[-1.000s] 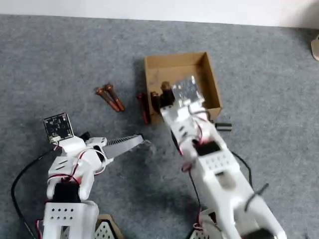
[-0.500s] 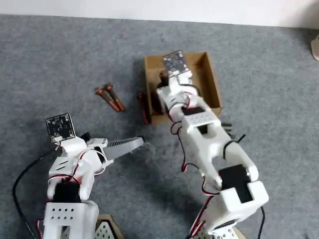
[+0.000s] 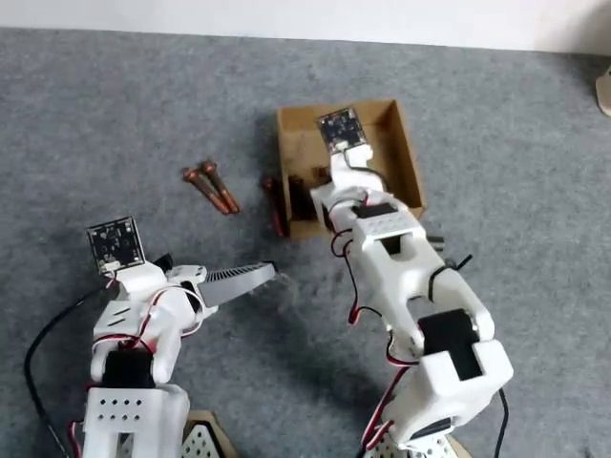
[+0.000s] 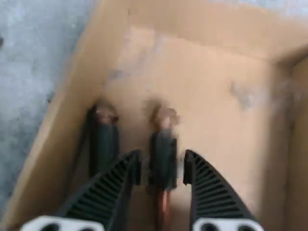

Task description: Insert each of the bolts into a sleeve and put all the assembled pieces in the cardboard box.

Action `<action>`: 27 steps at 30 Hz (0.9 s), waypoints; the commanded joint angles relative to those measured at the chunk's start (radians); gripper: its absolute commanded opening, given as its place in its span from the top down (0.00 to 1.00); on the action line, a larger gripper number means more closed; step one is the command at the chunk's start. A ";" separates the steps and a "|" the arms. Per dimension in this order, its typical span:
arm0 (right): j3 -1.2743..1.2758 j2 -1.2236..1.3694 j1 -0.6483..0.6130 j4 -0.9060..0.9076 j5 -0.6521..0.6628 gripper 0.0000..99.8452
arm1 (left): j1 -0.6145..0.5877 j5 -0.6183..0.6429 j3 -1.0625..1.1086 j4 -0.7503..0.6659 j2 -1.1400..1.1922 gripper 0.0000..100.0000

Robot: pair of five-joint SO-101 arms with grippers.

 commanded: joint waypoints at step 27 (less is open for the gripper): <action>0.044 -0.513 0.237 0.639 0.489 0.86 | 0.153 0.012 0.076 -0.071 -0.013 0.22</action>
